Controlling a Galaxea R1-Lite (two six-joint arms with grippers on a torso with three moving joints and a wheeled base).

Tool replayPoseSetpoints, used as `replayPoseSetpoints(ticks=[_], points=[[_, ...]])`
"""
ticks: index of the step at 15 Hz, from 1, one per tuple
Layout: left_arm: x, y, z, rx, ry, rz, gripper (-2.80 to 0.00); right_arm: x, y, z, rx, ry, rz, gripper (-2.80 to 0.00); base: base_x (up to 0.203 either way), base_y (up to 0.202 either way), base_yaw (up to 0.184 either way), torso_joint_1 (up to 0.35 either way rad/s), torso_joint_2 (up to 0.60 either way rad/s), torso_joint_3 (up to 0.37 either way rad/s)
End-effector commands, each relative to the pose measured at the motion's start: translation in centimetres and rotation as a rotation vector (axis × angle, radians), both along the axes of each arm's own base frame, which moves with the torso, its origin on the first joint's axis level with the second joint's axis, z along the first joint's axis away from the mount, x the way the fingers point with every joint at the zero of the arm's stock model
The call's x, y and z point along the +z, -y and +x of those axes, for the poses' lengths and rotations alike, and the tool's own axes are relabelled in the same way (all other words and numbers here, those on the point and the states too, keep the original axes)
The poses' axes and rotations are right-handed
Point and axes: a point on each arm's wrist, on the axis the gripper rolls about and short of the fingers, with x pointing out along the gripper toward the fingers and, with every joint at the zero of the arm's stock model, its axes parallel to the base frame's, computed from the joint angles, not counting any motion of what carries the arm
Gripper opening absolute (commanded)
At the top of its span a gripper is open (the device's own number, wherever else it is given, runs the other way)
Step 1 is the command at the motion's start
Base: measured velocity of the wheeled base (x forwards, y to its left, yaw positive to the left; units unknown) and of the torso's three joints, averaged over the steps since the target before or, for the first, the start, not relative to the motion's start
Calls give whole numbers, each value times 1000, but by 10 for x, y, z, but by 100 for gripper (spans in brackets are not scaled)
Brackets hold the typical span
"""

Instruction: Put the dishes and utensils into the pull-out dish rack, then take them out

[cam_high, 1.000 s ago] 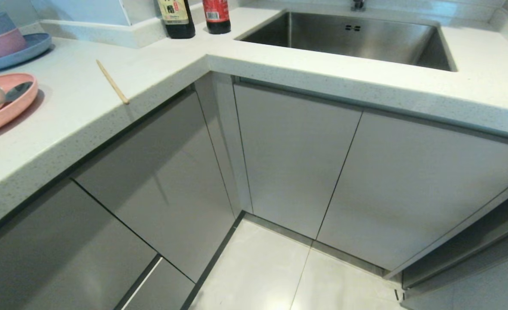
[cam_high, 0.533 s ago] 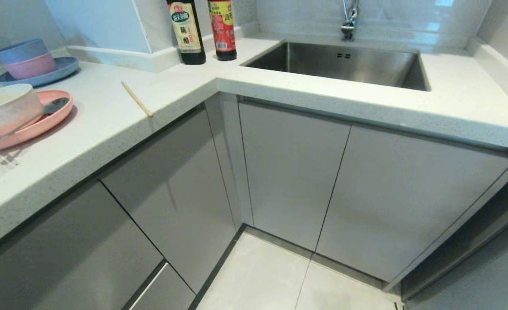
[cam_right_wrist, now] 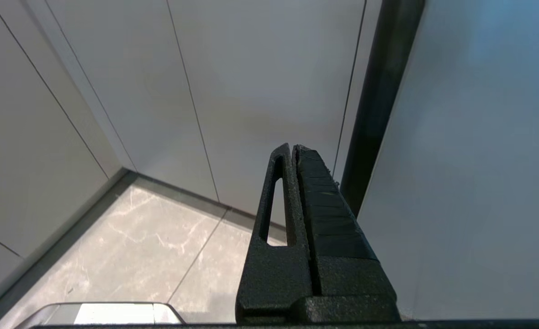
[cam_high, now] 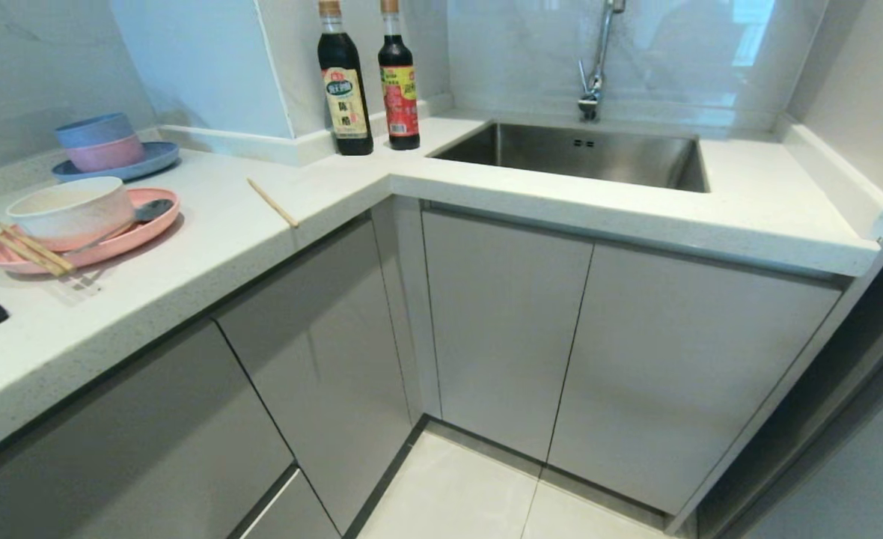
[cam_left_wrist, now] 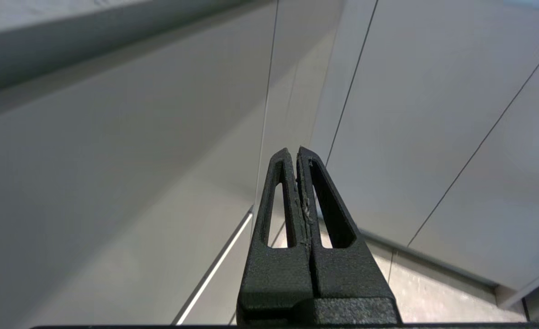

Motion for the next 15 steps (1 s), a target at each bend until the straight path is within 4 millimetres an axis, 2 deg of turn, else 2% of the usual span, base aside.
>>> replayPoseSetpoints(ticks=[1, 9, 15], points=[[-6, 0, 2, 1, -22, -1, -280, 0, 0, 0, 0, -2, 0, -280, 0, 0, 0, 5, 5, 209], [-6, 0, 2, 2, -22, -2, -280, 0, 0, 0, 0, -2, 0, -280, 0, 0, 0, 1, 3, 204], [-6, 0, 2, 2, -22, -2, -280, 0, 0, 0, 0, -2, 0, -280, 0, 0, 0, 1, 2, 46]])
